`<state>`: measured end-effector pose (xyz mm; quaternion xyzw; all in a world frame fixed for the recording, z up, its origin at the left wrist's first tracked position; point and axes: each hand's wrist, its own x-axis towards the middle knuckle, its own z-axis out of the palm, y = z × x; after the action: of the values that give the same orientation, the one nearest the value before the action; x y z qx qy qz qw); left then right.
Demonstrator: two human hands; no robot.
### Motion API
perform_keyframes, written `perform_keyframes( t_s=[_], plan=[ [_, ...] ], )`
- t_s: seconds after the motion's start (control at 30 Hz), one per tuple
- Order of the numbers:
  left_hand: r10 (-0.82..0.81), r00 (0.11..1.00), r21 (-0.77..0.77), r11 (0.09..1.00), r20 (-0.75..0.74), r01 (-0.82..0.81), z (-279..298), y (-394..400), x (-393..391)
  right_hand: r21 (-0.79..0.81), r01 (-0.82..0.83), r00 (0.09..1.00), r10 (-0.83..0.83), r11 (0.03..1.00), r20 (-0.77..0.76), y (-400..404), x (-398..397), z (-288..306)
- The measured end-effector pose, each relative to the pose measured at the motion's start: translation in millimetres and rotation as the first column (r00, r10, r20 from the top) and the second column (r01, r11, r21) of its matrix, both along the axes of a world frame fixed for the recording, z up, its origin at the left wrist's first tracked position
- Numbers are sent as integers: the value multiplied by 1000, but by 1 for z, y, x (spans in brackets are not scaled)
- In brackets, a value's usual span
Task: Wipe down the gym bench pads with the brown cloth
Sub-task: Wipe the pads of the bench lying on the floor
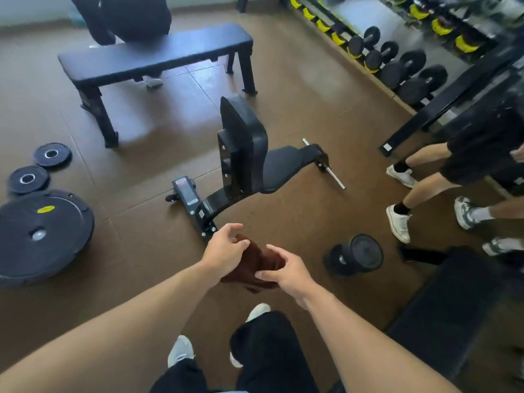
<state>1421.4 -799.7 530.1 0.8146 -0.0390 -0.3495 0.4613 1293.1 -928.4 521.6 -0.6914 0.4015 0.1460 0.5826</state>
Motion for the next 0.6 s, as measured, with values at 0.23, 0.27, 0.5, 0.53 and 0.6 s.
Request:
perform_keyframes(
  t_s=[0.23, 0.27, 0.5, 0.53, 0.6],
  plan=[
    [-46, 995, 60, 997, 89, 41, -6, -110, 54, -503, -425, 905, 372, 753, -207, -117, 65, -23],
    [-9, 995, 55, 998, 95, 4, -5, -127, 63, -428, -464, 885, 427, 776, -184, -134, 79, -20],
    [386, 896, -32, 921, 222, -389, 21, -215, 132, 55, 18, 997, -21, 998, 70, -233, 179, 5],
    [430, 877, -37, 901, 216, -433, 25, -220, 143, 82, 107, 989, -114, 991, 90, -240, 194, 11],
    [490, 842, -42, 868, 227, -494, 28, -222, 164, 119, 150, 974, -167, 981, 151, -246, 226, 21]
  ],
)
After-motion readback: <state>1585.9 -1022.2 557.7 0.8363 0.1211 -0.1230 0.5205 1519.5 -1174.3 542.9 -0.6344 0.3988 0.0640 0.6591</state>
